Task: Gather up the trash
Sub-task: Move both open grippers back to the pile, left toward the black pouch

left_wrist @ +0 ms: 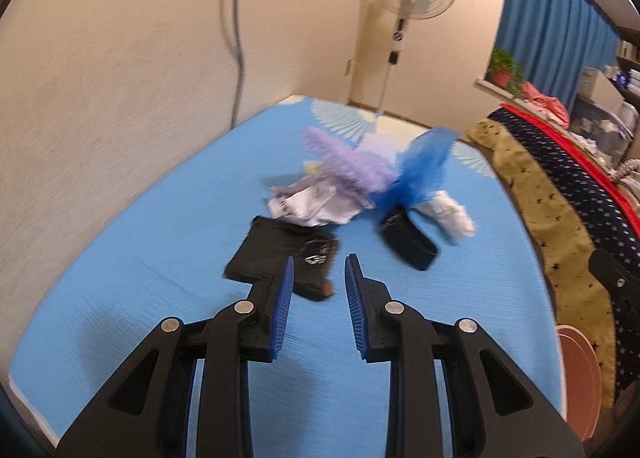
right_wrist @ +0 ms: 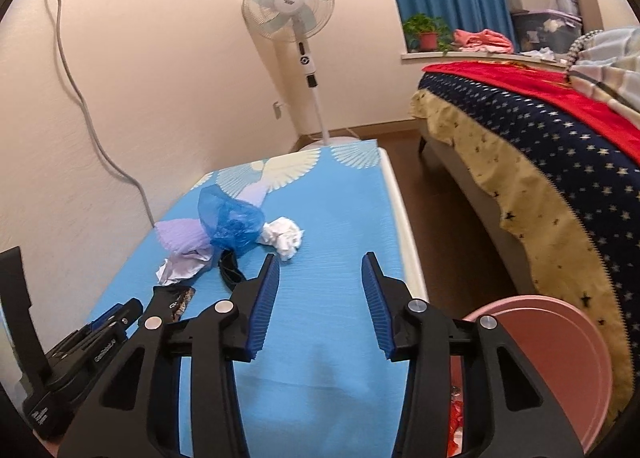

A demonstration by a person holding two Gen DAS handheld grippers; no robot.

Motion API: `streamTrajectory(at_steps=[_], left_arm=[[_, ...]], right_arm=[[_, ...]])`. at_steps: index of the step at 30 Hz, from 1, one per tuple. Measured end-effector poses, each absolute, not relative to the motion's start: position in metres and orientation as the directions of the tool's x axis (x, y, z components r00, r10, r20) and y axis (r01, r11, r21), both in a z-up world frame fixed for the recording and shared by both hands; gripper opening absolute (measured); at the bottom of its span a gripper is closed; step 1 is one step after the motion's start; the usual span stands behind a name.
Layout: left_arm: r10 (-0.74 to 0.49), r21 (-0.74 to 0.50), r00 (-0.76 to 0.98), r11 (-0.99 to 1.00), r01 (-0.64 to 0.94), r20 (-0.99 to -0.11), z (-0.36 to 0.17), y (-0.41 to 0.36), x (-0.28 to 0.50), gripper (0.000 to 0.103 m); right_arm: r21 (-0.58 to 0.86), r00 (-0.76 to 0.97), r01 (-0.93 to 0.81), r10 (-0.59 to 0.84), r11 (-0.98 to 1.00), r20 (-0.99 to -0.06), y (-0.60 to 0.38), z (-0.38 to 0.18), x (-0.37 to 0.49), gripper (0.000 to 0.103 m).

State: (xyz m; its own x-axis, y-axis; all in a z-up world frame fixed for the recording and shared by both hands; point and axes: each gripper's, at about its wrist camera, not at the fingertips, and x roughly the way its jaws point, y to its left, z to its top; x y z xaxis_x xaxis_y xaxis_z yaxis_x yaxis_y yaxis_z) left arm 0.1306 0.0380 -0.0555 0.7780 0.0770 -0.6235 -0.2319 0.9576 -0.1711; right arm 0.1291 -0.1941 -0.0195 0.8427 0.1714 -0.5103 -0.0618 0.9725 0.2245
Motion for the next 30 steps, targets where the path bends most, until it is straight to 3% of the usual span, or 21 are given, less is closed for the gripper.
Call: streamTrajectory(at_steps=[13, 17, 30], left_arm=[[0.045, -0.161, 0.727, 0.964, -0.211, -0.685, -0.074, 0.039, 0.169, 0.027], [0.002, -0.183, 0.664, 0.961, -0.209, -0.748, -0.086, 0.045, 0.184, 0.027], [0.036, -0.143, 0.643, 0.964, -0.224, -0.765, -0.09, 0.046, 0.187, 0.02]], right_arm=[[0.241, 0.747, -0.201, 0.308, 0.949, -0.59, -0.148, -0.057, 0.177, 0.044], [0.247, 0.717, -0.236, 0.34, 0.94, -0.608, -0.139, -0.064, 0.19, 0.045], [0.21, 0.572, -0.334, 0.374, 0.919, -0.73, -0.101, -0.083, 0.239, 0.043]])
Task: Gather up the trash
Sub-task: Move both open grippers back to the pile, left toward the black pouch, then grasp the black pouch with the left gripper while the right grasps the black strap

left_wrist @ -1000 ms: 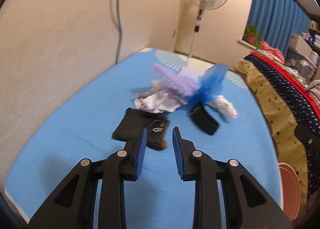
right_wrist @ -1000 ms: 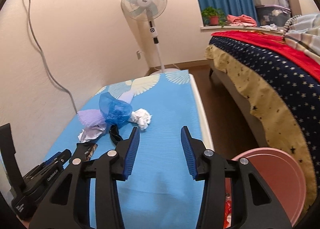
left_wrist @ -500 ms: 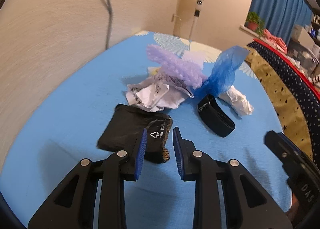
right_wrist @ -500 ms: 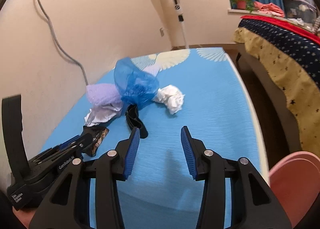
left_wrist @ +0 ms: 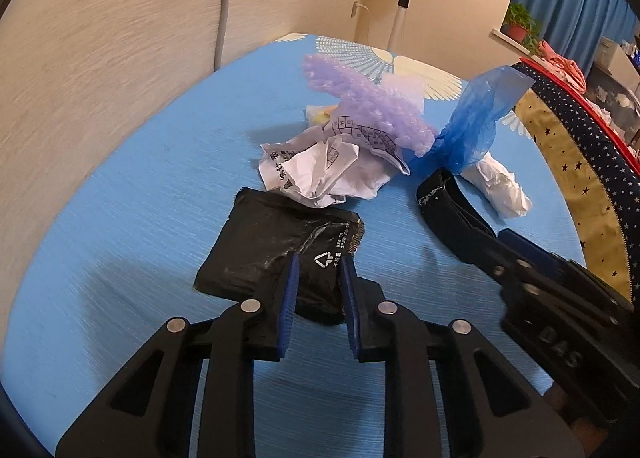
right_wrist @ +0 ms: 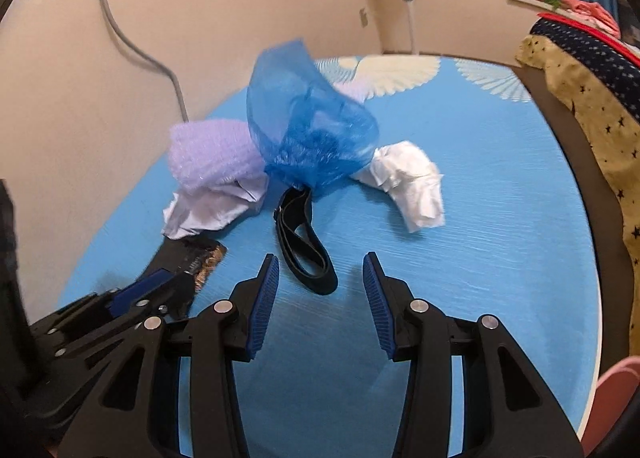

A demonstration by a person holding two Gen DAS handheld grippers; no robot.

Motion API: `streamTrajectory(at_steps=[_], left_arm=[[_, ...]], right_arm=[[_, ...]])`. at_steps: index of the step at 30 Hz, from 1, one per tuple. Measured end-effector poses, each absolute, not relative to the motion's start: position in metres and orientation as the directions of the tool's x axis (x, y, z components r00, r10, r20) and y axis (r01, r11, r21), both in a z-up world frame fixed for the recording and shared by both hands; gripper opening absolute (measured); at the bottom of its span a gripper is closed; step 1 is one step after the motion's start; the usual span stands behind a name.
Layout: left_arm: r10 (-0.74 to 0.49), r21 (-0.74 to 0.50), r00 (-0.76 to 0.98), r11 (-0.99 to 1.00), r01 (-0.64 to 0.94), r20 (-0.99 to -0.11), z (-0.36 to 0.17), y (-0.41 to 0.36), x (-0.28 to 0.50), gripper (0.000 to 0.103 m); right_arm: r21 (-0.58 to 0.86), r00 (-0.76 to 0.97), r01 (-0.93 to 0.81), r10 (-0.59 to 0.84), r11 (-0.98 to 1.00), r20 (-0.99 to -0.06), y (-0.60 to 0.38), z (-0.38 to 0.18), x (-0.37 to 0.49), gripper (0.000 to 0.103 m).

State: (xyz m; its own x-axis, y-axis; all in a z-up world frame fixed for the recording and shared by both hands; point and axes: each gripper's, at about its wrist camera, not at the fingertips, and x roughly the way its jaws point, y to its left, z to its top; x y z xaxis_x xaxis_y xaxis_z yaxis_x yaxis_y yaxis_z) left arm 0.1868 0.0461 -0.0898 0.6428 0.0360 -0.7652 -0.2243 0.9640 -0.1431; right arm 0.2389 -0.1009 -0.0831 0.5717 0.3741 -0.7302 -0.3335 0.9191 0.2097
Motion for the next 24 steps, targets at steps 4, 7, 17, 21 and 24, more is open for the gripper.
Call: streamTrajectory(at_steps=[4, 7, 17, 21, 24], left_arm=[[0.024, -0.146, 0.647, 0.967, -0.208, -0.762, -0.089, 0.044, 0.187, 0.01], [0.02, -0.148, 0.654, 0.968, -0.201, -0.756, -0.088, 0.044, 0.187, 0.006], [-0.015, -0.174, 0.714, 0.973, -0.15, -0.7, -0.059, 0.036, 0.166, 0.004], [-0.042, -0.195, 0.737, 0.973, -0.123, -0.674, -0.044, 0.033, 0.151, 0.004], [-0.06, -0.204, 0.75, 0.974, -0.101, -0.659, -0.036, 0.028, 0.14, 0.004]], right_arm=[[0.219, 0.54, -0.343, 0.382, 0.913, -0.75, -0.1, -0.088, 0.241, 0.009], [0.215, 0.543, -0.356, 0.389, 0.909, -0.744, -0.102, -0.085, 0.232, 0.007], [0.179, 0.595, -0.347, 0.364, 0.921, -0.717, -0.118, -0.048, 0.187, 0.007], [0.156, 0.635, -0.316, 0.331, 0.936, -0.698, -0.134, -0.031, 0.167, 0.007], [0.139, 0.663, -0.29, 0.304, 0.947, -0.685, -0.146, -0.018, 0.149, 0.007]])
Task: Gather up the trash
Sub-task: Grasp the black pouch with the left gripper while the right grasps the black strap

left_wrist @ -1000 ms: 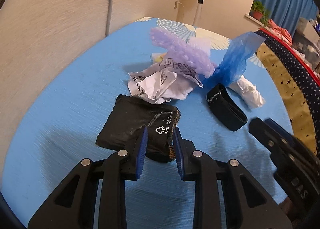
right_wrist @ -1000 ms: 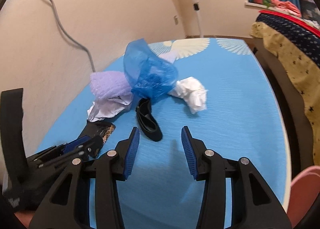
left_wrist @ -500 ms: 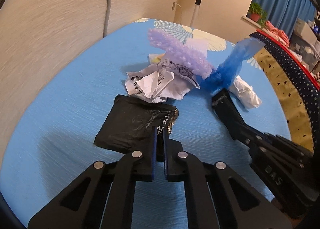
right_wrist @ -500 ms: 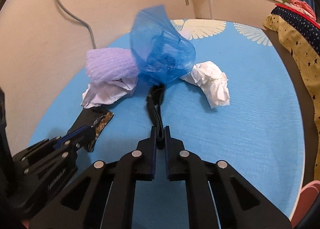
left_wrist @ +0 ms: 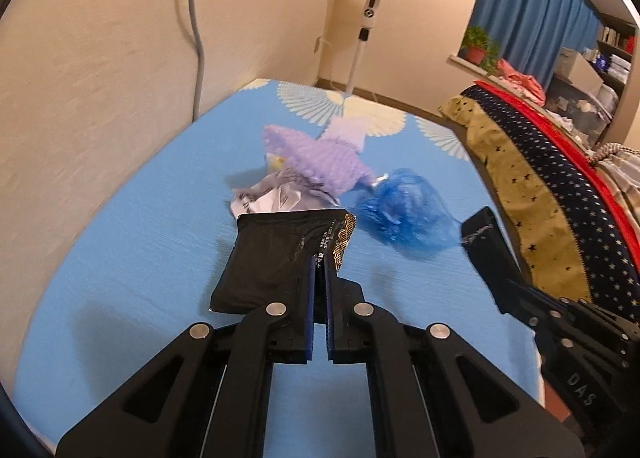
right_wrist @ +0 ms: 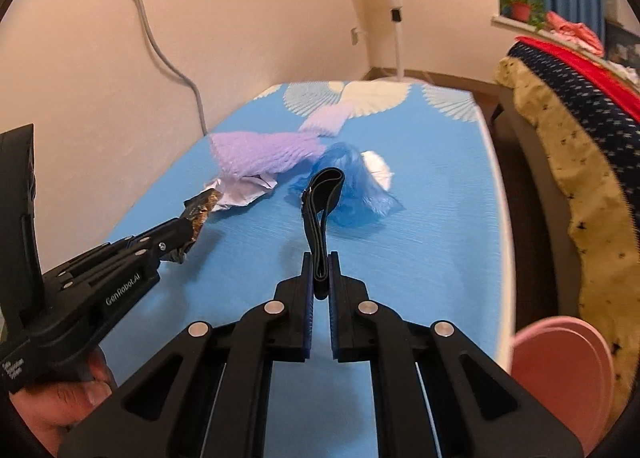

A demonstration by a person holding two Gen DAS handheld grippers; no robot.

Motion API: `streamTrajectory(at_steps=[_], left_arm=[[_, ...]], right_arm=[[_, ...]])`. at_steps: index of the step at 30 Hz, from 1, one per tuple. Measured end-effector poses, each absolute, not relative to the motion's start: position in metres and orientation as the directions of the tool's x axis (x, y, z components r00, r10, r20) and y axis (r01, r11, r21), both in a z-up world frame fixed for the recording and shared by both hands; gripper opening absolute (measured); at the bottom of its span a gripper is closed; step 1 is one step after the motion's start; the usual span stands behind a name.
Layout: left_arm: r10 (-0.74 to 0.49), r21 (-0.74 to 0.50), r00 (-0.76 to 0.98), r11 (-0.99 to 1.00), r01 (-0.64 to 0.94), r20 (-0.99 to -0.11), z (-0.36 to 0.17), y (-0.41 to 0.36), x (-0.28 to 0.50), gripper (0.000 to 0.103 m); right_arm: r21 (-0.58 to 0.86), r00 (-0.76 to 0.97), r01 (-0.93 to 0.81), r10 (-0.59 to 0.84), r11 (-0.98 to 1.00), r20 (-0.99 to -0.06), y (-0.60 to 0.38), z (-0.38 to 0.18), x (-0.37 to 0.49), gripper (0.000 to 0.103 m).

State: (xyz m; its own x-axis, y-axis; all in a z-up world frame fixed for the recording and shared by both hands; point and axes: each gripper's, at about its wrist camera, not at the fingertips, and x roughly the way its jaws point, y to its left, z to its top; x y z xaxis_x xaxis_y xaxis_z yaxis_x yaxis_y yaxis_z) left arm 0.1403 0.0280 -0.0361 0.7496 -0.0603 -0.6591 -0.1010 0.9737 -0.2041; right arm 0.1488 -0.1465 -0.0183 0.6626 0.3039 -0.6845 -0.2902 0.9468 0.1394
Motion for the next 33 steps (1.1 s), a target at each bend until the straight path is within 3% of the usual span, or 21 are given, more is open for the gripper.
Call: streamTrajectory(at_steps=[16, 33], left_arm=[[-0.15, -0.218, 0.794, 0.976, 0.022, -0.589, 0.005, -0.005, 0.081, 0.004], [-0.207, -0.204, 0.801, 0.973, 0.108, -0.561, 0.018, -0.031, 0.046, 0.004]], right_arm=[[0.109, 0.801, -0.148, 0.184, 0.983, -0.57, -0.22, 0.043, 0.055, 0.007], [0.121, 0.828, -0.068, 0.123, 0.99, -0.547, -0.253, 0.051, 0.013, 0.007]])
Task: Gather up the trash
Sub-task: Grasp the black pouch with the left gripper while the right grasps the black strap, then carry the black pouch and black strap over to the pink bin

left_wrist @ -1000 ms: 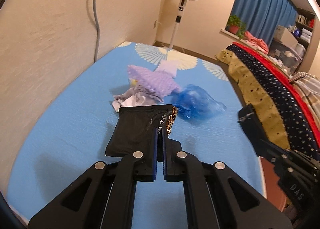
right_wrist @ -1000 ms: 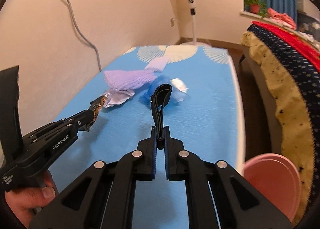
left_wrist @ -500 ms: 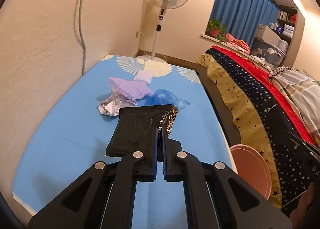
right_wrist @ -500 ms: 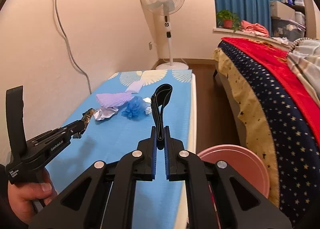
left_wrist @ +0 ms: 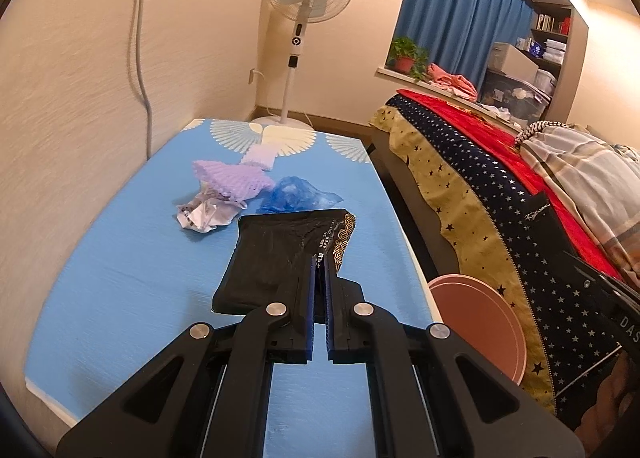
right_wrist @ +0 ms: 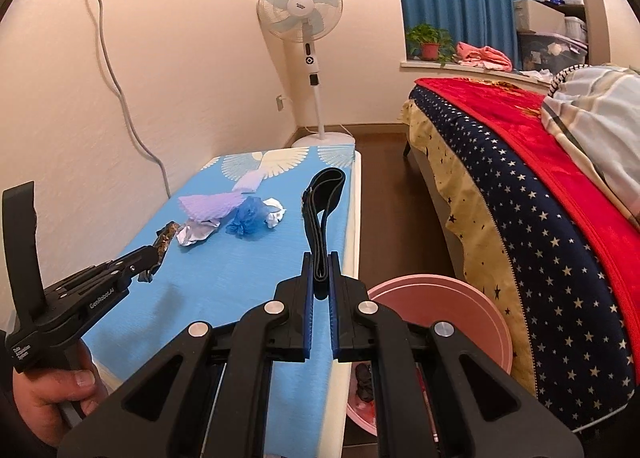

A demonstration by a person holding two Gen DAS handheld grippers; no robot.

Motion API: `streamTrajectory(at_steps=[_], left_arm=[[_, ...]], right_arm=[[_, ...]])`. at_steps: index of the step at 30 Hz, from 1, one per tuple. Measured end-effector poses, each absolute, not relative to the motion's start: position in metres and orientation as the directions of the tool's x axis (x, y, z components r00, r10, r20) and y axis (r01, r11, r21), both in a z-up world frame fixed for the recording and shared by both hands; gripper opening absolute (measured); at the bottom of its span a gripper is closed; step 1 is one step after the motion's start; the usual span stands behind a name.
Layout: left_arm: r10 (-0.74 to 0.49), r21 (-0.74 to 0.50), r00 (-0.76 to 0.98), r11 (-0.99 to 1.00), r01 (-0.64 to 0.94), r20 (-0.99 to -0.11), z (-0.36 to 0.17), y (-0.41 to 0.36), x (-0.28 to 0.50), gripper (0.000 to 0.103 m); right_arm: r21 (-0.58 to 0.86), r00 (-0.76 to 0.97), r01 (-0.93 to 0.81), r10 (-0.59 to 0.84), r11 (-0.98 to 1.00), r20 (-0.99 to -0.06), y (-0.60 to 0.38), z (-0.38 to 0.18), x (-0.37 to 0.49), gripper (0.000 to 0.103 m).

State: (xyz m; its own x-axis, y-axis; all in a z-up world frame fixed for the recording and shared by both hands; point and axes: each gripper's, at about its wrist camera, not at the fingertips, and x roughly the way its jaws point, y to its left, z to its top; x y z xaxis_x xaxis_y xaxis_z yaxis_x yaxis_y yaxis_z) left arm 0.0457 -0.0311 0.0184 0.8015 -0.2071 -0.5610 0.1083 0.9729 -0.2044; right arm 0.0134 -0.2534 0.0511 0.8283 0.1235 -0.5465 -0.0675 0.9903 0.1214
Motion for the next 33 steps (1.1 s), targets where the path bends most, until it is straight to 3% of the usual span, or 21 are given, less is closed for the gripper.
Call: streamTrajectory(at_steps=[33], left_arm=[[-0.288, -0.188, 0.792, 0.957, 0.221, -0.538, 0.015, -0.082, 0.05, 0.004]], right_arm=[[0.071, 0.838, 0.104, -0.049, 0.992, -0.544, -0.283, 0.044, 0.019, 0.007]])
